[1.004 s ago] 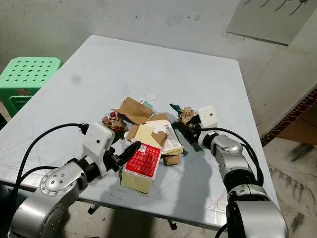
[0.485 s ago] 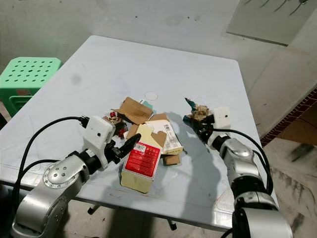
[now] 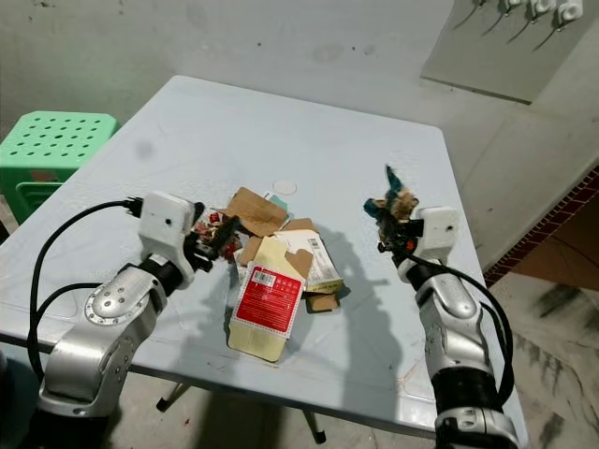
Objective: Picking trash to rubbish bin
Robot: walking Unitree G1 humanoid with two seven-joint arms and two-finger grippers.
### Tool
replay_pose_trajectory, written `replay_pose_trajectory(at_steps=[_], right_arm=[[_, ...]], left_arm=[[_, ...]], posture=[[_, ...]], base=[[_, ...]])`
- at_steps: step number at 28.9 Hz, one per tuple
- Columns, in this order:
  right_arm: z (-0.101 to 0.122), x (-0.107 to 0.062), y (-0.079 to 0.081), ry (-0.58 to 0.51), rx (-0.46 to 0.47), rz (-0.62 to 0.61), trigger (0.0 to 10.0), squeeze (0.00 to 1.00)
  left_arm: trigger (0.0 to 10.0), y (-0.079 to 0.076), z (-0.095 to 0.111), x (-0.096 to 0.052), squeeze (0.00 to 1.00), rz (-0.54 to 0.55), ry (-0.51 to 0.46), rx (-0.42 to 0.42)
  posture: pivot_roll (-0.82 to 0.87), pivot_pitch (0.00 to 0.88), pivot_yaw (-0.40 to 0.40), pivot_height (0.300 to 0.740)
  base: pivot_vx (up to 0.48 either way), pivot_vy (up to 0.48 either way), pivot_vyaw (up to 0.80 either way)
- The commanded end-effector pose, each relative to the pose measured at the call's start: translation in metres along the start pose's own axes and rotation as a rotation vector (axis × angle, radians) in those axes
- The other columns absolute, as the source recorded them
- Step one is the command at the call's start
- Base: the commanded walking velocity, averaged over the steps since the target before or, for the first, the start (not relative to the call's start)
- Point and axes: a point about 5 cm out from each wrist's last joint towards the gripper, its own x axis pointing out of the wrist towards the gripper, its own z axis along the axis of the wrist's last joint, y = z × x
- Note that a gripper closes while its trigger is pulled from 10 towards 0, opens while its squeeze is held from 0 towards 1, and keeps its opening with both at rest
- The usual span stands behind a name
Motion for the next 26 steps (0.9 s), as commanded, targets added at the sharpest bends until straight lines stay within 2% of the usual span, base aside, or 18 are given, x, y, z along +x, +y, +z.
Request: replay_pose_trajectory(at_steps=[1, 4, 7, 9, 10, 11, 12, 13, 14, 22, 26], right_arm=[[0.008, -0.003, -0.002, -0.036, -0.006, -0.045, 0.0, 0.0], [0.01, -0.01, 0.007, -0.063, -0.013, -0.082, 0.0, 0.0], [0.016, -0.017, 0.017, -0.123, -0.015, -0.093, 0.0, 0.0], [0.014, -0.021, 0.024, -0.117, 0.014, -0.116, 0.0, 0.0], [0.014, -0.021, 0.024, -0.117, 0.014, -0.116, 0.0, 0.0], [0.014, -0.023, 0.026, -0.122, 0.013, -0.127, 1.0, 0.0], [0.014, -0.024, 0.027, -0.119, 0.018, -0.136, 1.0, 0.0], [0.013, -0.025, 0.028, -0.113, 0.025, -0.144, 2.2, 0.0], [0.013, -0.026, 0.028, -0.111, 0.018, -0.155, 10.0, 0.0], [0.011, -0.035, 0.031, -0.08, -0.107, -0.207, 10.0, 0.0], [0.009, -0.038, 0.03, -0.055, -0.121, -0.227, 10.0, 0.0]], left_arm=[[10.0, -0.001, 0.004, 0.005, 0.0, 0.02, -0.029, 0.007], [10.0, 0.003, -0.005, 0.01, 0.0, 0.065, 0.003, 0.005], [10.0, 0.003, -0.005, 0.013, 0.0, 0.096, -0.021, -0.019], [10.0, 0.001, -0.003, 0.015, 0.0, 0.087, -0.054, -0.094], [10.0, 0.001, -0.003, 0.015, 0.0, 0.087, -0.054, -0.094], [10.0, 0.002, -0.005, 0.016, 0.0, 0.101, -0.038, -0.104], [10.0, 0.003, -0.006, 0.017, 0.0, 0.107, -0.033, -0.109], [10.0, 0.003, -0.007, 0.017, 0.0, 0.111, -0.034, -0.113], [10.0, 0.003, -0.007, 0.018, 0.0, 0.114, -0.036, -0.114], [10.0, 0.01, -0.01, 0.015, 0.0, 0.13, -0.082, -0.118], [10.0, 0.011, -0.012, 0.015, 0.0, 0.119, -0.092, -0.116]], posture=[[0.05, 0.0, -0.133, 0.74], [0.04, 0.0, -0.127, 0.74], [0.03, 0.0, -0.123, 0.74], [0.02, 0.0, -0.115, 0.74], [0.02, 0.0, -0.115, 0.74], [0.02, 0.0, -0.114, 0.74], [0.02, 0.0, -0.114, 0.74], [0.02, 0.0, -0.113, 0.74], [0.02, 0.0, -0.113, 0.74], [0.0, 0.0, -0.1, 0.74], [-0.01, 0.0, -0.089, 0.74]], base=[[0.0, 0.0, 0.0], [0.0, 0.0, 0.0], [0.0, 0.0, 0.0], [0.0, 0.0, 0.0], [0.0, 0.0, 0.0], [0.0, 0.0, 0.0], [0.0, 0.0, 0.0], [0.0, 0.0, 0.0], [0.0, 0.0, 0.0], [0.0, 0.0, 0.0], [0.0, 0.0, 0.0]])
